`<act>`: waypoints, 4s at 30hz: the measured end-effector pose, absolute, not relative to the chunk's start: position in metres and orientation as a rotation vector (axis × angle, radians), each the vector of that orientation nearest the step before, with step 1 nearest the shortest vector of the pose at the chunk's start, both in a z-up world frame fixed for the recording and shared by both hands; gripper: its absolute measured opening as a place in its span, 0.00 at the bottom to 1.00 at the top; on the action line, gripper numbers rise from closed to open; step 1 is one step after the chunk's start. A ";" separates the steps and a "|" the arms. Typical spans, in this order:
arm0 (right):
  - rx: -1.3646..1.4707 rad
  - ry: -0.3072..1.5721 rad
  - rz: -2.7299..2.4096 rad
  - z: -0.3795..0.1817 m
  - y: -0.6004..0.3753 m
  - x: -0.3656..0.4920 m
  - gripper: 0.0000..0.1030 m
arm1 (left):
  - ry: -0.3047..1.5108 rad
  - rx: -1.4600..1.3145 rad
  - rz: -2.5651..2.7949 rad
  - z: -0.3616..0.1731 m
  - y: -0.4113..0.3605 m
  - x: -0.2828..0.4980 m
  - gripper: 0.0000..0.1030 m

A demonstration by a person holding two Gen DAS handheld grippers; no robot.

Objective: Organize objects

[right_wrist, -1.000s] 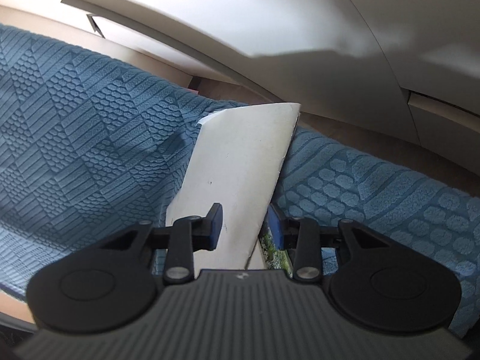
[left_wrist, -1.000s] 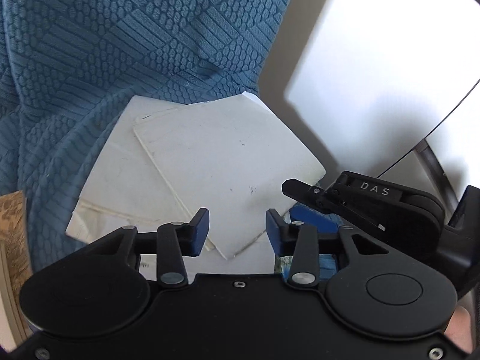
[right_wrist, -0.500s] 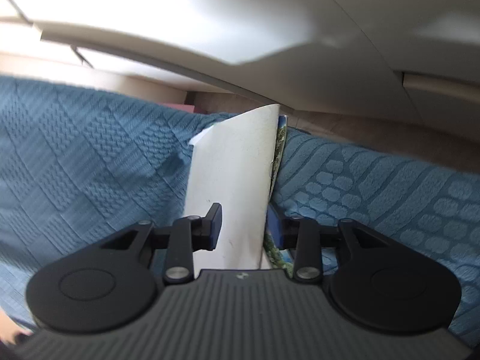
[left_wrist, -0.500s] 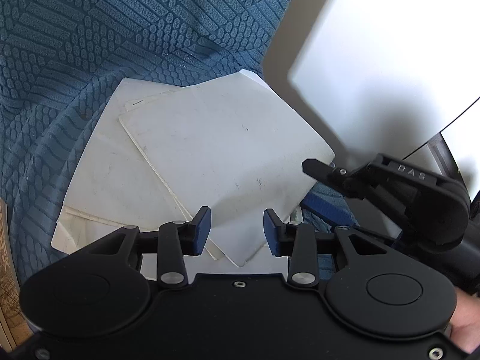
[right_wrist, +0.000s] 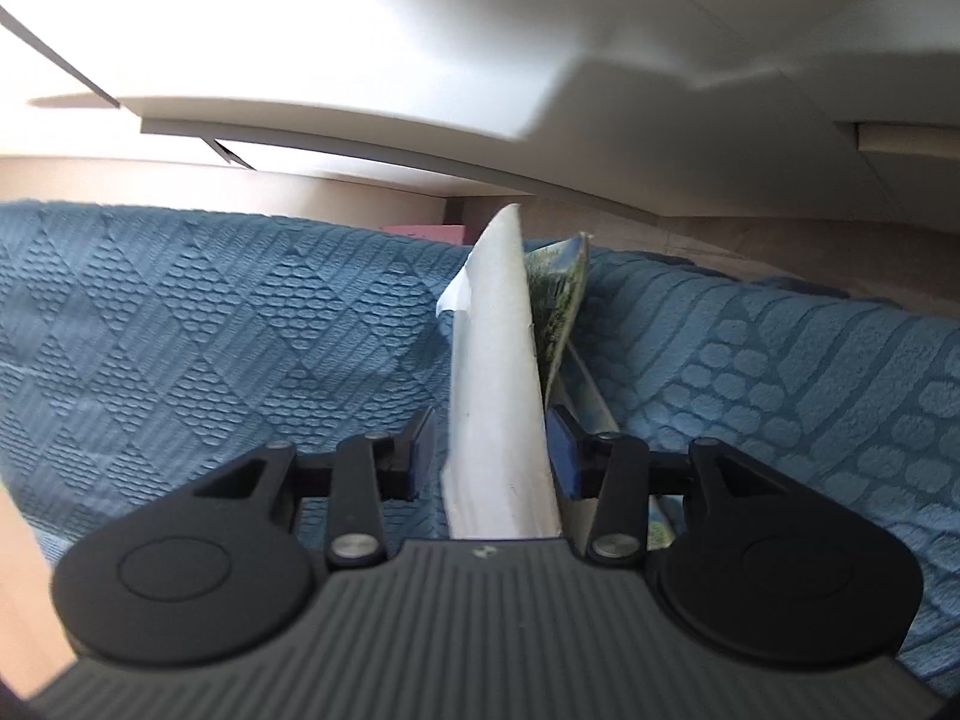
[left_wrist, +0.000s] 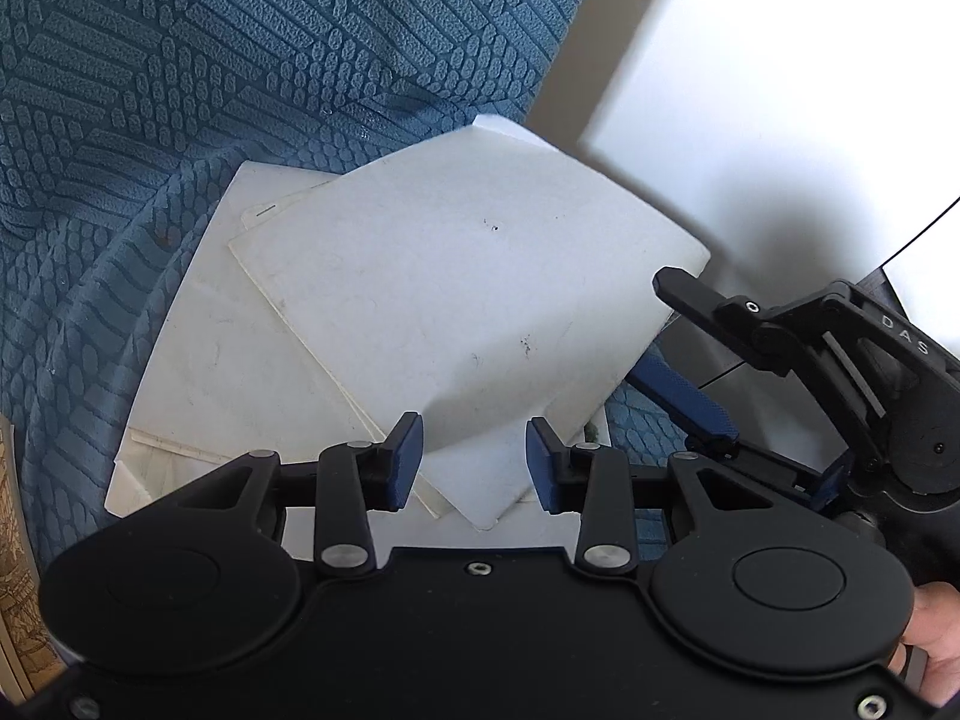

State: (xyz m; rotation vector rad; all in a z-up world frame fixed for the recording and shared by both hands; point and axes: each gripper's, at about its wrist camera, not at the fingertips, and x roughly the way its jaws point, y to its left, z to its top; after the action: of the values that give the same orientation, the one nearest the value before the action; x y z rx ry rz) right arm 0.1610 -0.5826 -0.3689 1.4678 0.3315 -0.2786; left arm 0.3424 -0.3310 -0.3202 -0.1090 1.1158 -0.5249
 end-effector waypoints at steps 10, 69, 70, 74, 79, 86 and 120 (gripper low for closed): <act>1.386 0.378 -0.199 -0.361 -0.570 0.175 0.40 | 1.123 -0.136 -0.519 -0.322 -0.316 0.349 0.34; 1.473 0.322 -0.136 -0.372 -0.572 0.173 0.54 | 0.822 0.369 -0.542 -0.273 -0.295 0.273 0.11; 1.466 0.313 -0.129 -0.370 -0.572 0.173 0.53 | 0.824 0.367 -0.543 -0.272 -0.293 0.269 0.11; 1.416 0.336 -0.131 -0.365 -0.568 0.175 0.53 | 0.806 0.389 -0.530 -0.270 -0.283 0.254 0.11; 1.351 0.439 -0.097 -0.364 -0.558 0.189 0.25 | 0.813 0.398 -0.525 -0.270 -0.272 0.239 0.12; 1.287 0.480 -0.007 -0.351 -0.543 0.190 0.07 | 0.822 0.403 -0.527 -0.274 -0.257 0.219 0.17; 1.259 0.300 0.190 -0.283 -0.499 0.175 0.41 | 0.862 -0.110 -0.422 -0.232 -0.198 0.284 0.16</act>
State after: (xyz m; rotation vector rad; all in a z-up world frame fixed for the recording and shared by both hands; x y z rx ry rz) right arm 0.1755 -0.4989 -0.2832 1.2588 0.3004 0.1899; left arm 0.2837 -0.1984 -0.2323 -0.1099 0.8623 -0.4220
